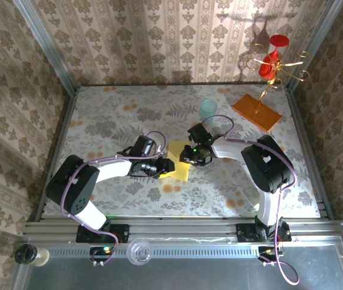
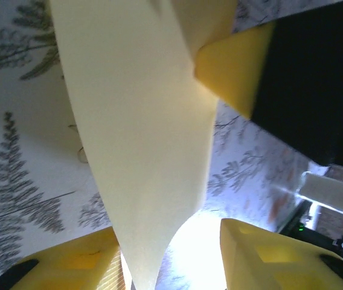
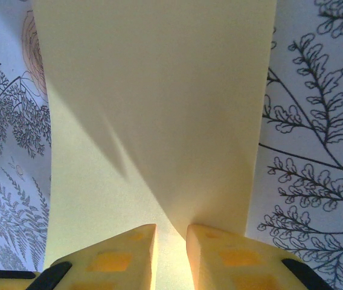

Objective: Fold a paper plane with a square sheet of paper (pick it up from the middle)

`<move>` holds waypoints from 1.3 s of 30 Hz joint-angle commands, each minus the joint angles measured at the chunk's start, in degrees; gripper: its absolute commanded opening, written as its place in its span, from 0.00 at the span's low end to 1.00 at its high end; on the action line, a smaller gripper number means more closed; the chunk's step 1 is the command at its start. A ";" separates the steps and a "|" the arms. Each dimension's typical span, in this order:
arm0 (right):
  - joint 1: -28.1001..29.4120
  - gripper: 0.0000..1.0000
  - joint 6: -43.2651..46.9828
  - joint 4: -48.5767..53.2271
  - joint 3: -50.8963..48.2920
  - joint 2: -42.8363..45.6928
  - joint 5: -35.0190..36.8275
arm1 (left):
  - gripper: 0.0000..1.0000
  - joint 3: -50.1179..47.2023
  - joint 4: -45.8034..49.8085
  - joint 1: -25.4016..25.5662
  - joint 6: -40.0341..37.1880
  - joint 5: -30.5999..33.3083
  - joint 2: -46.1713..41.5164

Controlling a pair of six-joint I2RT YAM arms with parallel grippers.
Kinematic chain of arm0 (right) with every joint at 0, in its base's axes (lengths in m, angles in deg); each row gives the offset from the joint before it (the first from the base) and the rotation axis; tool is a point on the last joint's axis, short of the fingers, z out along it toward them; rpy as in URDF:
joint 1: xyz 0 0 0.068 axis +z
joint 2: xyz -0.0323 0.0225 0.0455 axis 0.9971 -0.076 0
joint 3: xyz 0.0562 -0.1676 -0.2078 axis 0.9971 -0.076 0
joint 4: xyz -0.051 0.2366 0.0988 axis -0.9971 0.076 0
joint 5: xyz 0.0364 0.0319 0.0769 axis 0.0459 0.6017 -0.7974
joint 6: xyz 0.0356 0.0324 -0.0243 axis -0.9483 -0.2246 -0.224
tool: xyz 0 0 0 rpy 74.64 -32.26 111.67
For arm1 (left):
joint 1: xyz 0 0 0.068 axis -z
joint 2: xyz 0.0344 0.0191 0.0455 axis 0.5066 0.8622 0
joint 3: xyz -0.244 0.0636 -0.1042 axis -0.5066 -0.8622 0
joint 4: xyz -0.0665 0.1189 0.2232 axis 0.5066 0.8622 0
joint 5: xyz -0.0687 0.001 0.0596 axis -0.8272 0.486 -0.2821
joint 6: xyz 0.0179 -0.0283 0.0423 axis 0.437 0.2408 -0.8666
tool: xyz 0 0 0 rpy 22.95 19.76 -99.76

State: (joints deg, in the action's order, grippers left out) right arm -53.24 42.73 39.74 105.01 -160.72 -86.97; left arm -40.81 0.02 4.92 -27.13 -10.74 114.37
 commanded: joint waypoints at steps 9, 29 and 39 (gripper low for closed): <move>-0.31 0.25 0.14 3.24 -1.48 -3.28 2.04 | 0.37 -2.28 -16.29 -3.21 10.70 -6.53 6.86; -0.50 0.24 0.14 2.58 -2.11 -3.07 2.13 | 0.22 3.48 -7.09 -7.47 1.79 -8.57 10.29; -0.50 0.24 0.09 2.31 -2.21 -3.33 1.98 | 0.20 5.30 -6.06 -8.11 1.21 -9.13 11.82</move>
State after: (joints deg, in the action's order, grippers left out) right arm -53.50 42.71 39.67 104.99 -160.72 -87.10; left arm -36.68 -6.99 -2.58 -24.69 -18.39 125.43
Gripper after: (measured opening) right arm 0.243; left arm 0.198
